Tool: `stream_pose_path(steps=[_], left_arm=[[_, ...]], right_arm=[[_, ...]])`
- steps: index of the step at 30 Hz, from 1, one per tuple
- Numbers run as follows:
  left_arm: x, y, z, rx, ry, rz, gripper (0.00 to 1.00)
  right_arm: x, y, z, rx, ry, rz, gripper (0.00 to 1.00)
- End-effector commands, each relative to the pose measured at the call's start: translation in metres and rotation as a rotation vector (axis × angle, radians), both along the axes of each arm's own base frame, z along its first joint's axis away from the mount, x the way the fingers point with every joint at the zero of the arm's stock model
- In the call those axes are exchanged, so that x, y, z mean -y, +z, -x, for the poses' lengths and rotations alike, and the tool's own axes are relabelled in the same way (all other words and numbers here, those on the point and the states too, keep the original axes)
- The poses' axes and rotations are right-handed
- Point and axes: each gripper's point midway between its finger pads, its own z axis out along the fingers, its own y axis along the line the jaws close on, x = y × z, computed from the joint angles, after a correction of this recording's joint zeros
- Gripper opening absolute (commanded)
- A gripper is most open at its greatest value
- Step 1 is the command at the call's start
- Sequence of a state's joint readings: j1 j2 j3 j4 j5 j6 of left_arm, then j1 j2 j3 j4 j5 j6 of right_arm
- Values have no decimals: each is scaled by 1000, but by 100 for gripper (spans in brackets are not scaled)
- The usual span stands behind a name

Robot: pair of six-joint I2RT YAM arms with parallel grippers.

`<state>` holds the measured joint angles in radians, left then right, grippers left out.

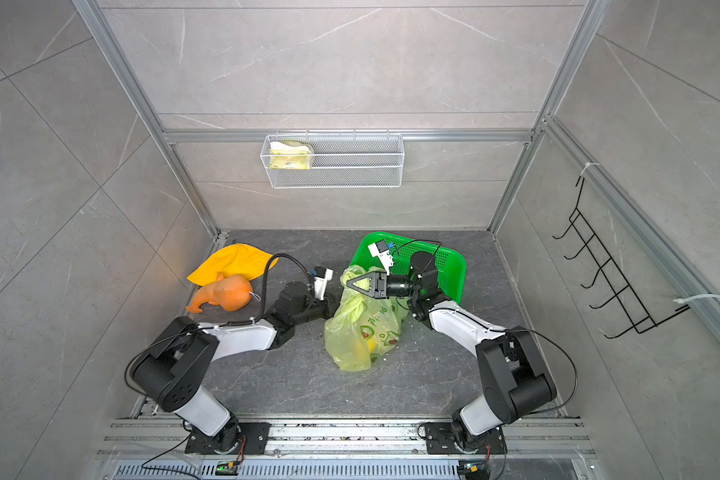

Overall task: Place the pears into plastic bags & tie knots
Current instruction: Tie the plastic bag at the center of the board.

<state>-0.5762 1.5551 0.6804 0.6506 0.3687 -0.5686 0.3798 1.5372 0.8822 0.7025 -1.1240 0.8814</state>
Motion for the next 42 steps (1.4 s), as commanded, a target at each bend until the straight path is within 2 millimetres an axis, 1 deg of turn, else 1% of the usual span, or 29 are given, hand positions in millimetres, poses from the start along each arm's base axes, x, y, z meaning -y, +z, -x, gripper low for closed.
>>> stream_pose_path(steps=[1, 4, 7, 9, 13, 15, 17, 18, 19, 20, 21, 22, 23, 24, 27, 28, 30, 32, 33, 34, 37, 38, 39, 42], left_arm=[[-22, 67, 3, 194, 36, 60, 58], [-21, 90, 18, 251, -27, 77, 63], [-9, 102, 29, 258, -128, 114, 66], [-2, 104, 31, 243, -171, 135, 67], [13, 99, 30, 215, -237, 166, 69], [22, 93, 31, 194, -280, 168, 69], [31, 86, 34, 169, -318, 171, 65], [36, 82, 36, 160, -340, 178, 61], [39, 79, 37, 154, -357, 188, 52], [42, 77, 37, 145, -362, 197, 41], [45, 75, 36, 139, -370, 212, 24], [48, 74, 35, 129, -374, 227, 9], [49, 73, 34, 124, -375, 238, 0], [50, 71, 32, 117, -365, 244, 0], [45, 65, 27, 126, -313, 239, 0], [42, 62, 27, 127, -297, 228, 0], [40, 57, 27, 122, -283, 205, 0], [38, 52, 29, 117, -278, 190, 0], [37, 50, 29, 111, -278, 182, 0], [37, 47, 29, 105, -280, 173, 0], [41, 41, 30, 90, -295, 159, 0], [43, 39, 30, 84, -301, 152, 0], [48, 35, 31, 74, -312, 141, 0], [65, 34, 34, 63, -360, 135, 0]], right_arm=[[5, -8, -3, 18, 0, 2, 0], [6, -10, -6, 15, -3, 4, 0], [5, -13, -9, 10, -5, 7, 0], [4, -14, -11, 7, -5, 8, 0], [5, -14, -12, 7, -8, 8, 0], [5, -13, -12, 10, -14, 8, 0], [5, -12, -13, 10, -19, 7, 0], [5, -12, -13, 11, -19, 5, 0], [5, -11, -12, 13, -19, 3, 0], [5, -10, -12, 15, -19, 2, 0], [6, -10, -12, 16, -19, 1, 0], [6, -10, -12, 16, -19, -2, 0], [6, -9, -12, 18, -20, -5, 0], [7, -9, -12, 19, -21, -6, 0], [11, -8, -12, 18, -36, -6, 15], [12, -8, -13, 17, -42, -7, 19], [16, -8, -14, 16, -55, -7, 24], [18, -6, -16, 18, -64, -10, 25], [18, -6, -16, 20, -65, -12, 23], [19, -5, -16, 20, -66, -16, 19], [18, 0, -16, 28, -62, -45, 4], [18, 2, -16, 30, -59, -56, 1], [18, 5, -16, 35, -52, -72, 0], [16, 8, -14, 18, -18, -101, 0]])
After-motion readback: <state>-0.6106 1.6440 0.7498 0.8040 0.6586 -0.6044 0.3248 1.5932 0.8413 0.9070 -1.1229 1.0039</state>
